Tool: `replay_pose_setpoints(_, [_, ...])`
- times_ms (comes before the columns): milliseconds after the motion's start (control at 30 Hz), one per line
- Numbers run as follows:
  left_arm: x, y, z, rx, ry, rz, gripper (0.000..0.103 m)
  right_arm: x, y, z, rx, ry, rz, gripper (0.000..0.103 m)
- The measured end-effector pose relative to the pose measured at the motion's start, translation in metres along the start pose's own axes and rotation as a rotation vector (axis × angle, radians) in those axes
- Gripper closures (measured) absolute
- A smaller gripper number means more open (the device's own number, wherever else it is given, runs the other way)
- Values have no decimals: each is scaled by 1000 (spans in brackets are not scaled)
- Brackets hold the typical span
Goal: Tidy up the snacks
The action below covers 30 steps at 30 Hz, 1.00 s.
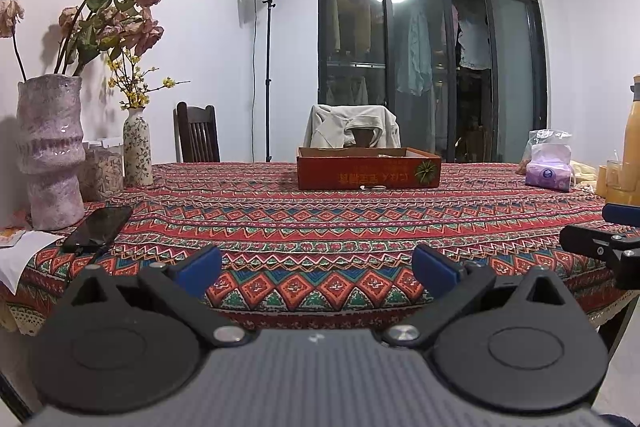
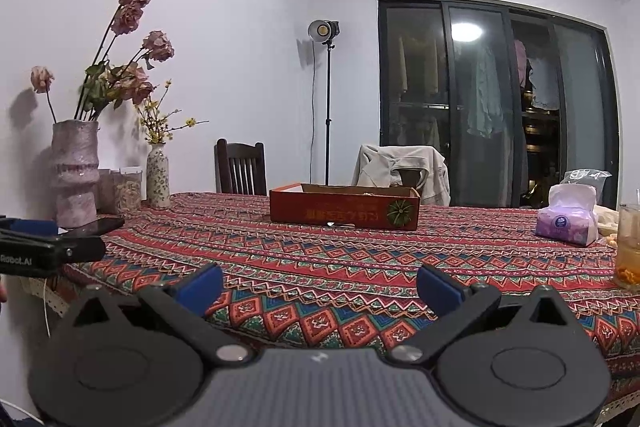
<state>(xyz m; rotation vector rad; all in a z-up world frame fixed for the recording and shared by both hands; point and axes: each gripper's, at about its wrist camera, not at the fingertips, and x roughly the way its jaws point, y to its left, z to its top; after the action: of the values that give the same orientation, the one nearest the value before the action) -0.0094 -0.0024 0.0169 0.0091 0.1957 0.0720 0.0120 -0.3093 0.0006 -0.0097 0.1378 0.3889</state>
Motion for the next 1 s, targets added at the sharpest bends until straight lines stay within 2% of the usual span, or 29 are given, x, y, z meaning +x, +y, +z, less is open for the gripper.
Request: replay_pose_setpoints(1000, [-1, 1, 0, -5, 8, -10, 0, -1, -1, -3, 10, -3, -2, 0])
